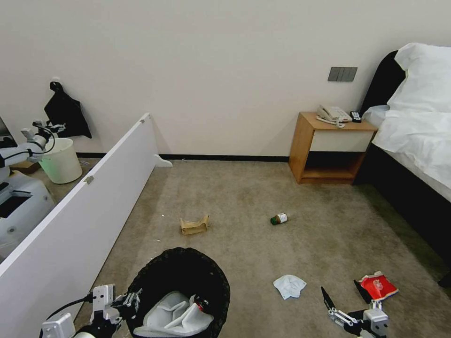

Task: Pick up the trash bin, then pick up the garbage from the floor and place it into the trash bin.

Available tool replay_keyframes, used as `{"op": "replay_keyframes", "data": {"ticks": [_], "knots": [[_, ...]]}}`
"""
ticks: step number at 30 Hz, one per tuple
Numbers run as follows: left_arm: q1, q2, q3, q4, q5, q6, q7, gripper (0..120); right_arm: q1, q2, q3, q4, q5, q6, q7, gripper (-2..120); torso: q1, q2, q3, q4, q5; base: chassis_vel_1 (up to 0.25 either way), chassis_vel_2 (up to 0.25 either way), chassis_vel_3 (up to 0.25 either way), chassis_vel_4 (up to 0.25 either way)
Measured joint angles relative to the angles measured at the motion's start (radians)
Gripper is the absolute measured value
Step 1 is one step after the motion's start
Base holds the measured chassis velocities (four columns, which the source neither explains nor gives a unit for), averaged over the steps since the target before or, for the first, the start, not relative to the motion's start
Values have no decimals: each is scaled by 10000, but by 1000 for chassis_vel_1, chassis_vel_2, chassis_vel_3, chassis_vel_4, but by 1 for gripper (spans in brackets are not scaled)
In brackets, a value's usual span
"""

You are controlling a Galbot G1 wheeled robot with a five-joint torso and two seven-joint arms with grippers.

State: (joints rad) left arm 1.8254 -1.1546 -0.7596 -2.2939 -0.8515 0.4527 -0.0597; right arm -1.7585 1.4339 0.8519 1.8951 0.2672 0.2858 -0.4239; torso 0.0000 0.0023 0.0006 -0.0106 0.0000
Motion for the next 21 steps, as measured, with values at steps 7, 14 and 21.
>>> {"op": "replay_keyframes", "data": {"ticks": [7,14,21], "knots": [[13,-54,-78,0,137,-17,56,4,-175,-115,-341,-217,-34,-69,24,100,0,0,0,-1,1,0,0,0,0],[53,-122,-127,-54,158,-31,46,4,-278,-201,-513,-342,-256,-184,329,100,0,1,0,-1,0,0,0,0,0],[150,-244,-204,-22,246,-128,30,4,-393,-121,-548,-688,-453,-254,632,100,0,0,0,-1,0,0,0,0,0]]}}
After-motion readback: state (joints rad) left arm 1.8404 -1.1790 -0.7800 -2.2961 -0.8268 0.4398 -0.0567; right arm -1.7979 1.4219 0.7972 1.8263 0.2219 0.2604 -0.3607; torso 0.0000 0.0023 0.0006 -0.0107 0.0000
